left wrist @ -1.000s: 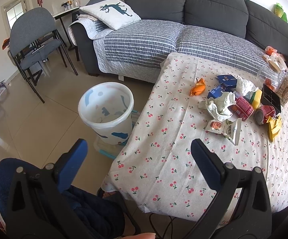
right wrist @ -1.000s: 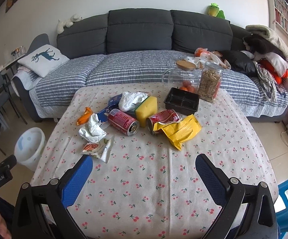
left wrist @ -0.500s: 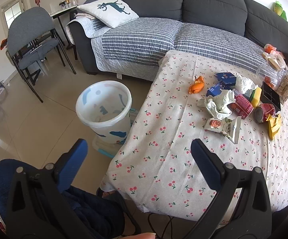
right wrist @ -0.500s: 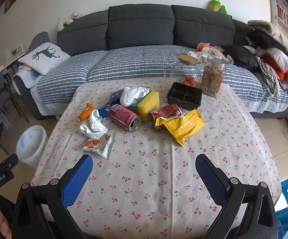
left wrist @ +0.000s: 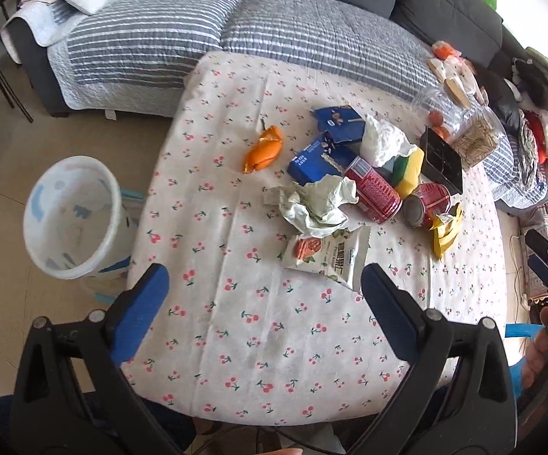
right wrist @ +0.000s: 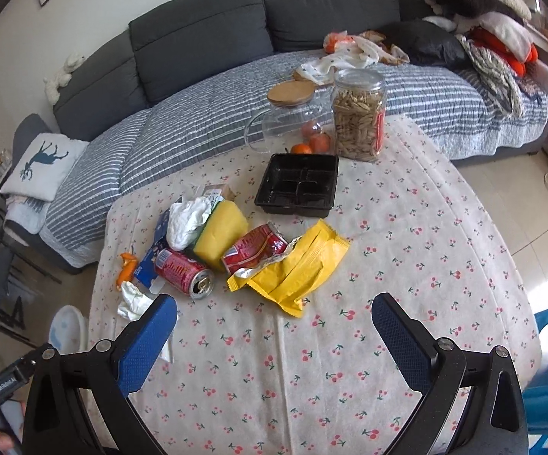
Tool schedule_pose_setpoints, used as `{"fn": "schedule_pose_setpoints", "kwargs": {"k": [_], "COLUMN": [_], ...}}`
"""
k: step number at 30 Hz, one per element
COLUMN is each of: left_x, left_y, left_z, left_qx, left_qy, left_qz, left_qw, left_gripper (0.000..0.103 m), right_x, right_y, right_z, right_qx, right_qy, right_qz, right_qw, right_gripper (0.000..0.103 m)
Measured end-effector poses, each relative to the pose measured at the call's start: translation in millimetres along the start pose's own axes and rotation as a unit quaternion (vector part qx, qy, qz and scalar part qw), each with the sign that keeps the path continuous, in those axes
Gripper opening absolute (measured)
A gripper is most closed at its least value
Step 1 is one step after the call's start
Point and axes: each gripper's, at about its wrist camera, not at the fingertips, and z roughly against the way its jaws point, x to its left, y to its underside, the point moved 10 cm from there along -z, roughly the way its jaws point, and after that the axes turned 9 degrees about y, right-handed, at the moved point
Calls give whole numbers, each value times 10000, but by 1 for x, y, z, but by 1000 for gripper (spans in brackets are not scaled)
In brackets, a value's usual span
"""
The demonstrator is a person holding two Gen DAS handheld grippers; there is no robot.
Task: Collect trash
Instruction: 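Grasp the crumpled tissue with the left tool while the right tool grasps the yellow snack bag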
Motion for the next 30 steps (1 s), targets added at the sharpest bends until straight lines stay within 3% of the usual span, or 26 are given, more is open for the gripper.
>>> {"fn": "schedule_pose_setpoints", "kwargs": {"k": [4, 8, 12, 17, 20, 22, 24, 28, 30], "left_x": [-11, -20, -22, -22, -23, -22, -24, -29, -32], "left_y": [-13, -8, -17, -28, -28, -27, -25, -20, -21], "left_z": [-34, -67, -82, -105, -117, -125, -130, -131, -123], "left_qx": [171, 527, 585, 674, 706, 746, 732, 731, 541], "left_qy": [293, 573, 535, 629, 519, 413, 427, 687, 929], "left_qz": [23, 14, 6, 269, 166, 122, 82, -14, -2], "left_qw": [9994, 9970, 9968, 9954, 9960, 9963, 9964, 9950, 9942], "left_gripper": [88, 77, 76, 77, 77, 77, 76, 35, 33], "right_x": [-8, -26, -38, -36, -30, -29, -31, -26, -25], "right_y": [-17, -3, 12, 5, 7, 9, 10, 13, 13], "right_z": [-46, -102, -139, -161, -170, -175, -176, -165, -157], "right_qx": [496, 1079, 1571, 1652, 1713, 1729, 1676, 1535, 1370], "right_qy": [-105, -162, -377, -359, -342, -266, -188, -334, -233], "right_qz": [-353, -936, -1591, -1792, -1778, -1770, -1774, -1823, -1749], "right_qw": [9981, 9896, 9739, 9692, 9684, 9685, 9696, 9706, 9747], "right_gripper": [96, 78, 65, 63, 62, 57, 42, 26, 23]}}
